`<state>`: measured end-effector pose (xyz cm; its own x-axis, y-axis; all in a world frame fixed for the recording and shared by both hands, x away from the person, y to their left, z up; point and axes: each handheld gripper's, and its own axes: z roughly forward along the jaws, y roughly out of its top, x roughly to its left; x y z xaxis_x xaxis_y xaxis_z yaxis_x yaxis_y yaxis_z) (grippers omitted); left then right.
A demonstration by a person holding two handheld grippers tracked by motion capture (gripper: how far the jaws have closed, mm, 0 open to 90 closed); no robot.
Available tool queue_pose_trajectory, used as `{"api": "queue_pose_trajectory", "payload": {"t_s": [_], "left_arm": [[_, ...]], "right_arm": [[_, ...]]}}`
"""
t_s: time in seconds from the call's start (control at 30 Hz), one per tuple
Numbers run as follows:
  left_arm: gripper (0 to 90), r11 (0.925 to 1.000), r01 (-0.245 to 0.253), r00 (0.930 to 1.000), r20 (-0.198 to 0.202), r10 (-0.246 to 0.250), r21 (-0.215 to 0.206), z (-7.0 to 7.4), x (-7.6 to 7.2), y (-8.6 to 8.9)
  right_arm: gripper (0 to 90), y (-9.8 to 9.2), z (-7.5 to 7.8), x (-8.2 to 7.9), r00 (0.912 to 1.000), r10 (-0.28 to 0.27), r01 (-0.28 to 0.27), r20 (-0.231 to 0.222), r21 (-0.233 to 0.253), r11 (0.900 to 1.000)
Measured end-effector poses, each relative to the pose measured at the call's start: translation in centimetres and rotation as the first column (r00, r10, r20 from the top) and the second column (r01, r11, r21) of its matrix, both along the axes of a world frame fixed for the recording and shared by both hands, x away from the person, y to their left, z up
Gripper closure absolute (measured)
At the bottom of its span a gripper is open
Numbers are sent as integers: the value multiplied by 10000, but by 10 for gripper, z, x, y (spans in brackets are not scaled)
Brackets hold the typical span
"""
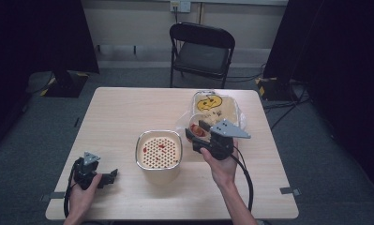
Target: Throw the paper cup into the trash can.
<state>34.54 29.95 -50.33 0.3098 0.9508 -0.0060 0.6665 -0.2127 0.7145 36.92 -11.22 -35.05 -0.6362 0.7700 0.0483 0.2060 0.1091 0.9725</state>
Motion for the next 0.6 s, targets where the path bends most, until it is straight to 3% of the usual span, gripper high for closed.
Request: {"api": "queue_pose_trajectory", "payload": {"t_s": [0.3,0.33,0.37,0.43,0.47,0.5,0.53,0.57,0.6], "left_arm": [[0,10000,9,10000,7,-9,-4,0,0,0],[0,10000,0,10000,1,0,-1,0,0,0],[0,10000,7,10000,6,-7,-6,0,0,0],[0,10000,8,10000,6,-8,-5,0,0,0],[0,10000,8,10000,6,-8,-5,0,0,0],[0,10000,2,10000,-1,-2,-1,0,0,0],[0,10000,9,10000,4,-9,-5,0,0,0],[0,10000,8,10000,5,-8,-3,0,0,0],[0,10000,8,10000,5,-8,-3,0,0,0]], "right_arm": [[438,8,9,11,9968,-229,238,772,-104,9997],[439,11,12,12,9939,-401,457,1027,-532,9975],[439,11,12,12,9939,-401,457,1027,-532,9975],[441,18,15,15,9877,-543,761,1467,-1467,9862],[441,18,15,15,9877,-543,761,1467,-1467,9862],[442,20,16,15,9854,-570,856,1604,-1774,9804],[444,25,18,16,9807,-562,1006,1872,-2370,9663],[446,27,18,15,9786,-546,1068,1984,-2628,9589],[446,27,18,15,9786,-546,1068,1984,-2628,9589]]}}
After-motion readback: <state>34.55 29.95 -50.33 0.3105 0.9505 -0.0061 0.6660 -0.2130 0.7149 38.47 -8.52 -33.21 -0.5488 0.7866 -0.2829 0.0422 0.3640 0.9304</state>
